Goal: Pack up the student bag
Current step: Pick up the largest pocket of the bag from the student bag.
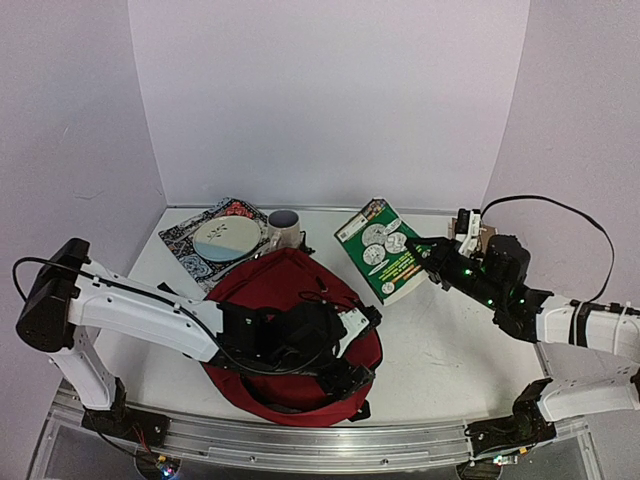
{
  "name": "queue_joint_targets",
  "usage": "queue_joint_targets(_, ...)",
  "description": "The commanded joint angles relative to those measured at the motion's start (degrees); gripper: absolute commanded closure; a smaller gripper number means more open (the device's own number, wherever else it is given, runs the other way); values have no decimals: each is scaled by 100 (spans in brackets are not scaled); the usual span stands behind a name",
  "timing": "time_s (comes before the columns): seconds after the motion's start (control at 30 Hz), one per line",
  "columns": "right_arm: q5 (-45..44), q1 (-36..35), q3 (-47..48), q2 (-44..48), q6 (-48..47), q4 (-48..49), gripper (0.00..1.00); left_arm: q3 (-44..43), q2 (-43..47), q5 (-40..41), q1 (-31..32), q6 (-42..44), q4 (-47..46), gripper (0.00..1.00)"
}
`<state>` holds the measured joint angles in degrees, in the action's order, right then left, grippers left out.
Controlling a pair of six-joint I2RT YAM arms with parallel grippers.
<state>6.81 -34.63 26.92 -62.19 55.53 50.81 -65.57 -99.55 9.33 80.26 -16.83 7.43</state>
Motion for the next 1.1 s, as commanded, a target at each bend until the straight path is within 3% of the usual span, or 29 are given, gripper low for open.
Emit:
queue_joint_targets(0.0, -19, 18, 110, 284, 10, 713, 100, -536, -333, 1042, 13, 104, 773, 19)
queue_joint_targets(0.4, -8, 12, 143, 285, -7, 667, 100, -534, -113, 1806, -25, 128, 1080, 55)
queue_joint_targets(0.73, 56, 13, 154, 260, 11, 669, 100, -708, -454, 764, -37, 75, 1073, 57)
queue_joint_targets(1.07, 88, 15, 79, 428, 37, 604, 100, -674, 21, 883, -287, 191, 1099, 98)
